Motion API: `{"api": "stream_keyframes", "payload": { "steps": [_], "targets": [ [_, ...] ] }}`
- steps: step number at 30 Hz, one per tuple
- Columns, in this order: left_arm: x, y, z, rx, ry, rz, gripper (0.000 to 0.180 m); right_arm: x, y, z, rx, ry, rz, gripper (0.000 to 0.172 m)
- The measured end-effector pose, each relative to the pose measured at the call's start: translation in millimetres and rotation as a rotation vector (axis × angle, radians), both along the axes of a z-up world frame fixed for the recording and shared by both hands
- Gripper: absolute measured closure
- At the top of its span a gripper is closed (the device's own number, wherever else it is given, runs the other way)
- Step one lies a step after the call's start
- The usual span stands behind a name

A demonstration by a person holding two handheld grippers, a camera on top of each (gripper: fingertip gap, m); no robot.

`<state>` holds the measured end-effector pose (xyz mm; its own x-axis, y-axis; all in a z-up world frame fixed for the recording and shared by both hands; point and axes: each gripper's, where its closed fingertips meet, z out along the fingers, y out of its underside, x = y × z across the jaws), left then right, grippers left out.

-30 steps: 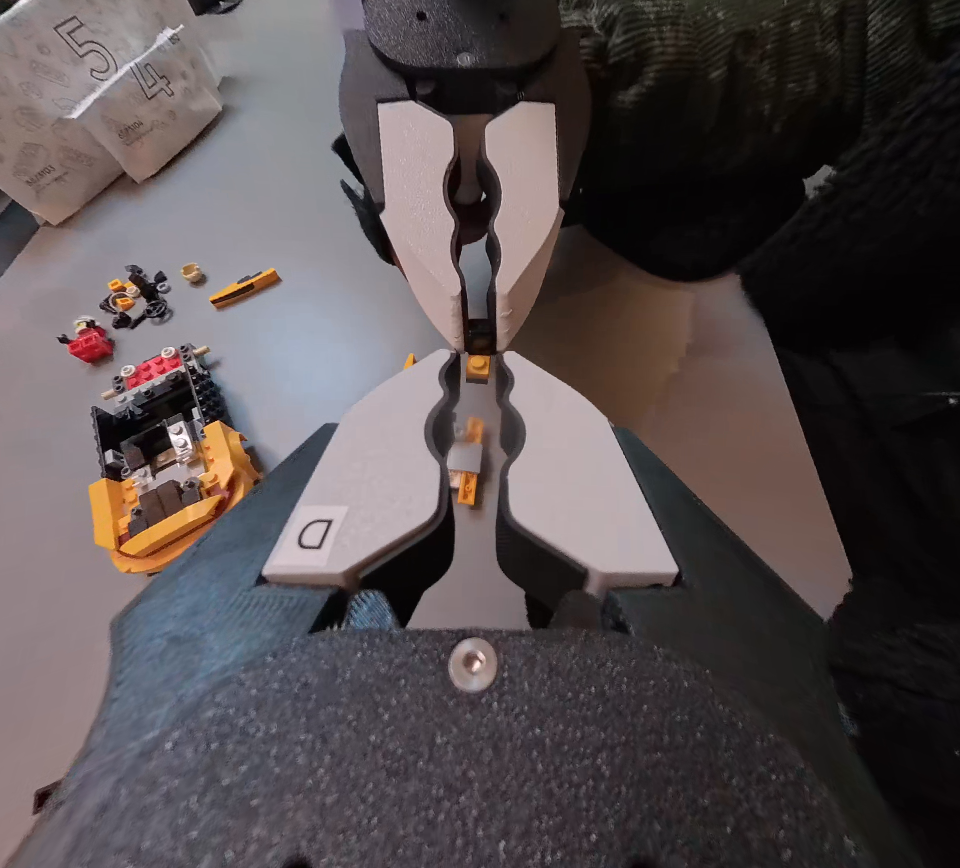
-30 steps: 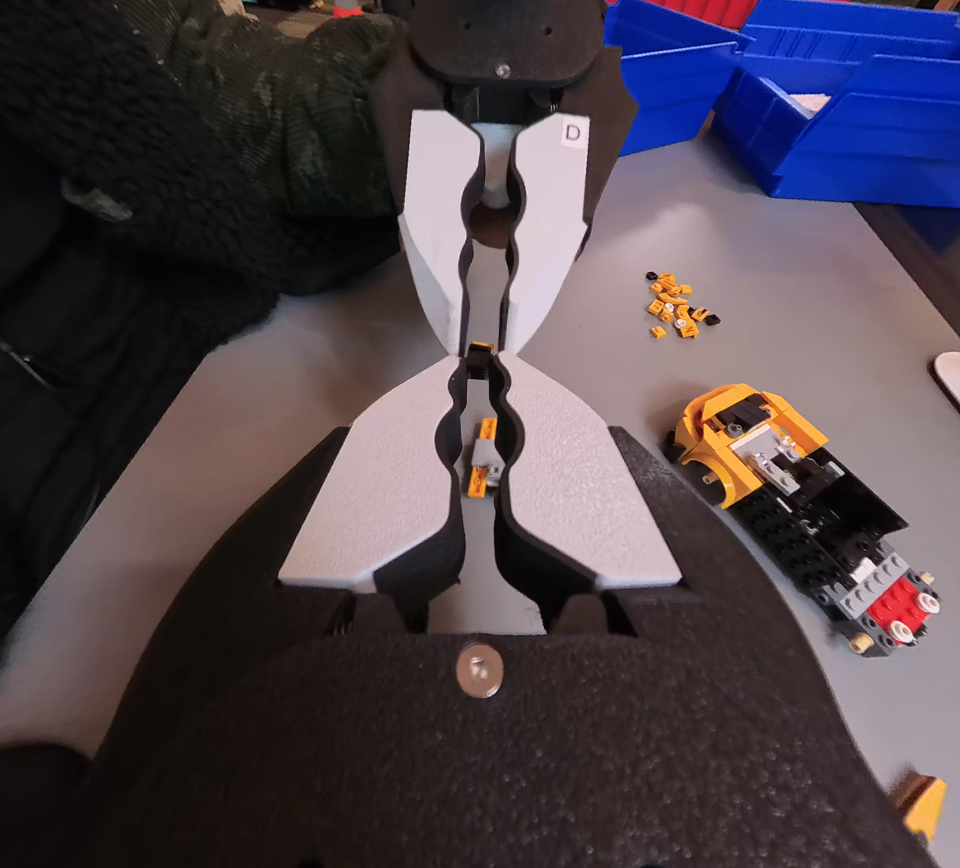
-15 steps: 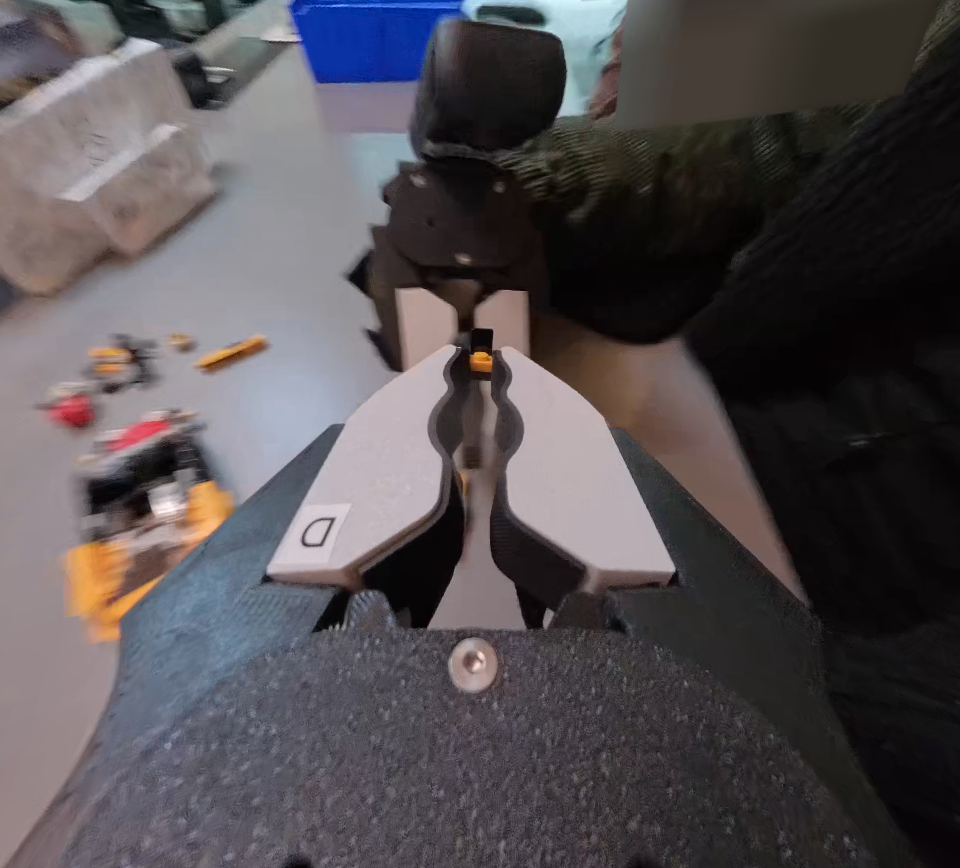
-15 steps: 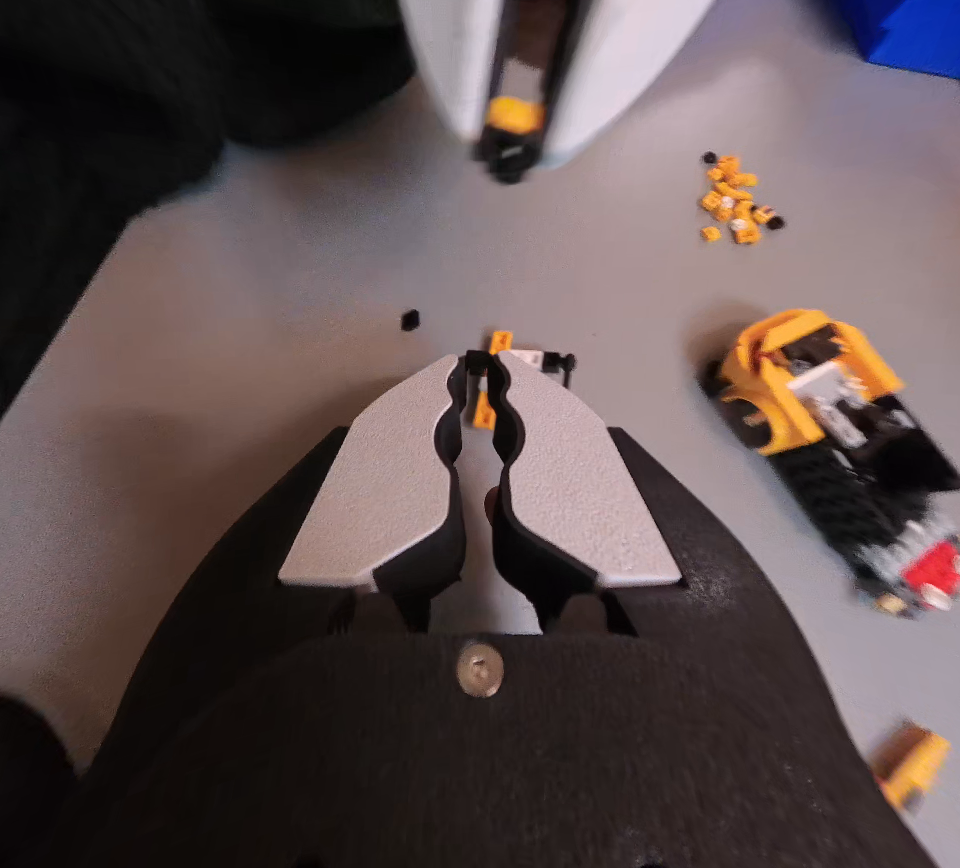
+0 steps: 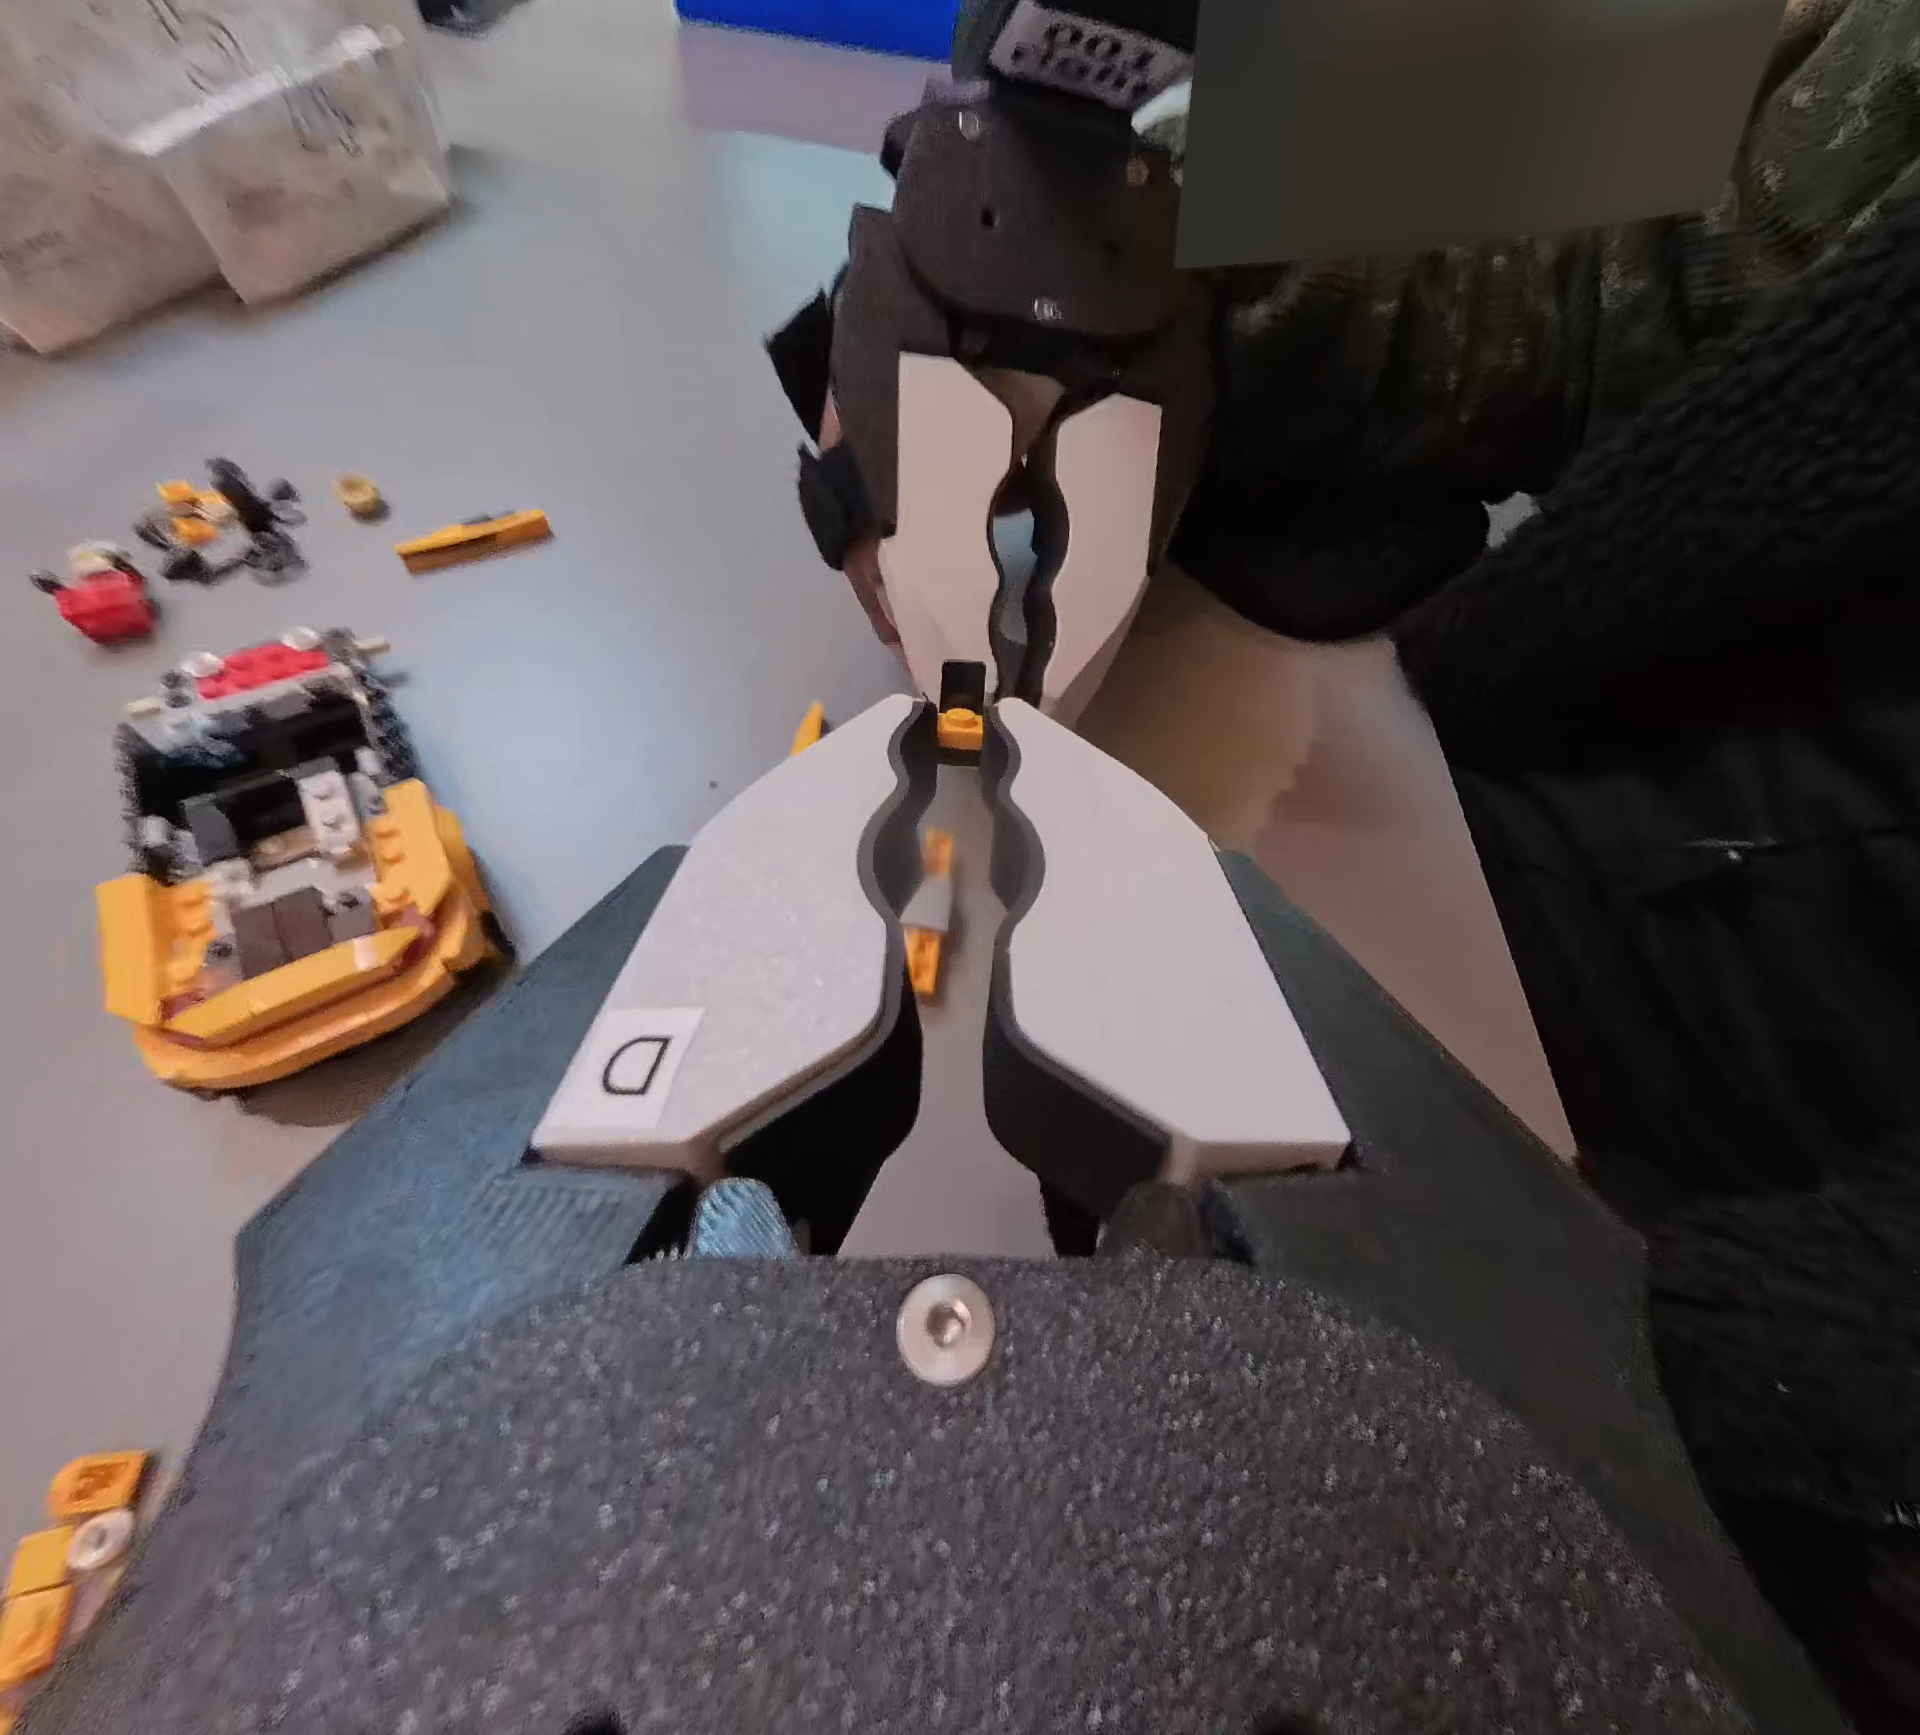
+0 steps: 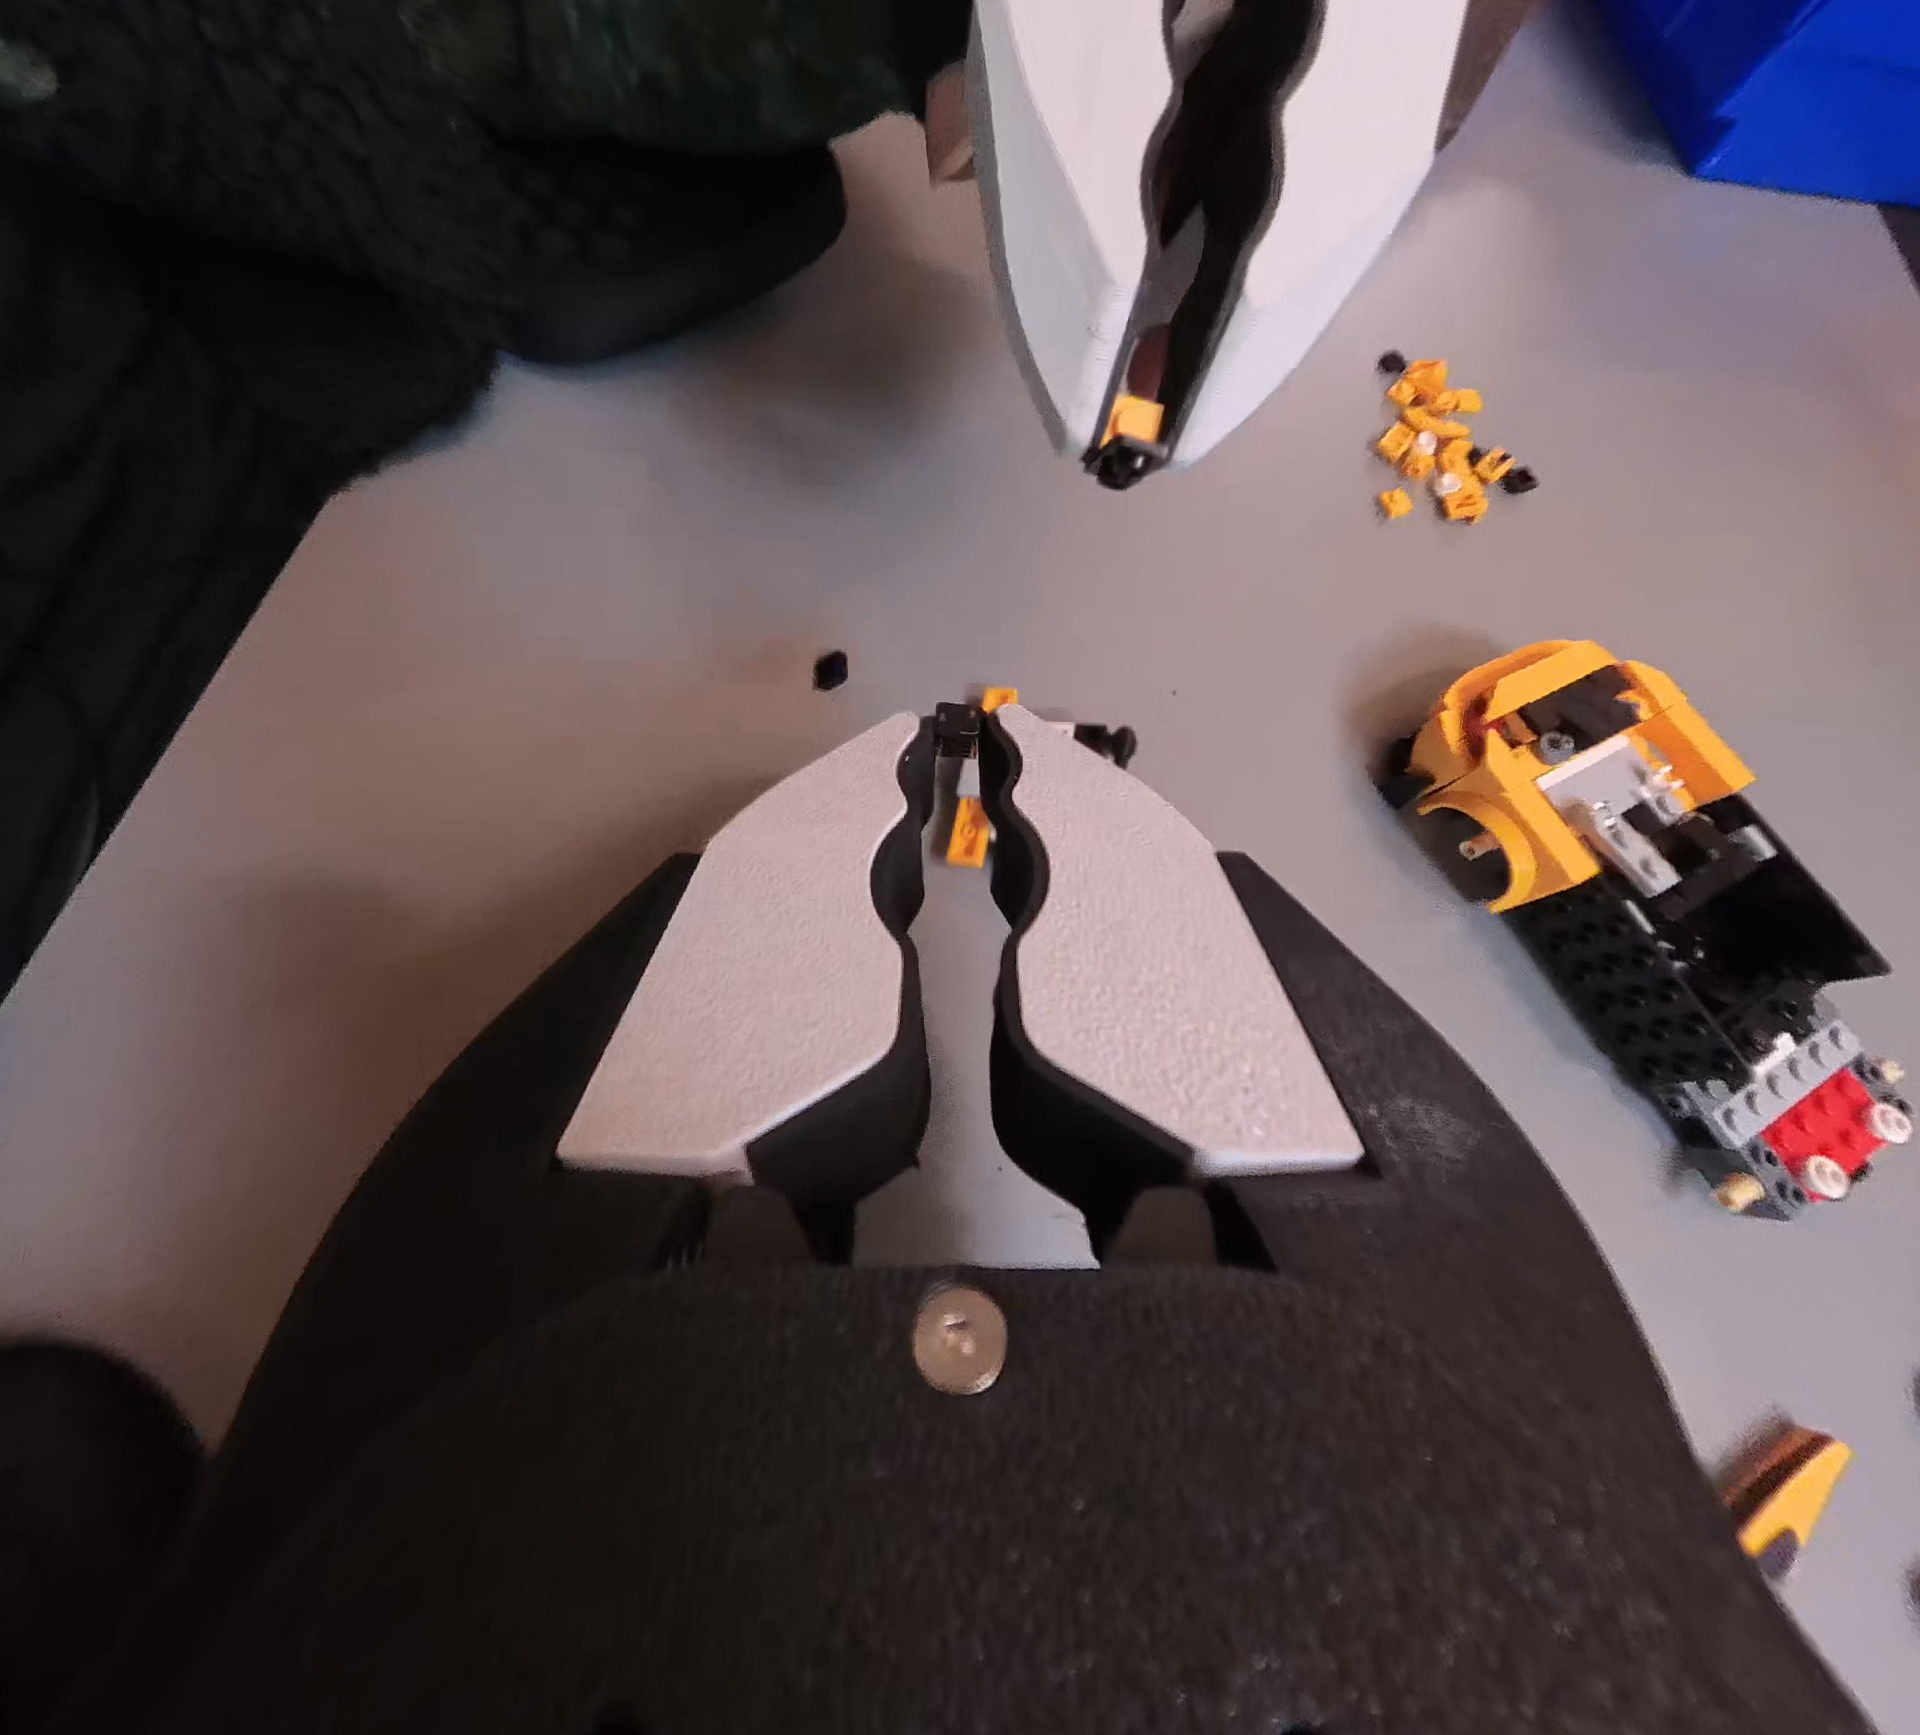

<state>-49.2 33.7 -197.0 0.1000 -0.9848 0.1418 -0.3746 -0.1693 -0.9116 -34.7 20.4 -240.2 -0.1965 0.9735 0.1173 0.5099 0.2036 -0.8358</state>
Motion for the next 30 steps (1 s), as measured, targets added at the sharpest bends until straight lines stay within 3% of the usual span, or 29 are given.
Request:
{"api": "stream_keyframes", "payload": {
  "steps": [4, 12, 24, 30],
  "targets": [
    [9.9, -7.6, -27.8, -0.029, 0.095, -0.045, 0.172, -0.6, 0.0, -9.3, 0.071, -0.047, -0.005, 0.164],
    [18.7, -19.1, -53.9, -0.012, 0.216, -0.093, 0.172, 0.5, -3.0, -14.1, 0.057, -0.079, 0.003, 0.161],
    [13.7, -10.3, -50.3, 0.018, 0.216, -0.047, 0.172, -0.7, 0.6, -1.5, 0.049, -0.014, -0.027, 0.16],
    [12.9, -12.7, -46.4, -0.048, 0.186, -0.06, 0.172, -3.2, 1.2, 10.2, 0.184, 0.043, -0.018, 0.158]
  ]
}}
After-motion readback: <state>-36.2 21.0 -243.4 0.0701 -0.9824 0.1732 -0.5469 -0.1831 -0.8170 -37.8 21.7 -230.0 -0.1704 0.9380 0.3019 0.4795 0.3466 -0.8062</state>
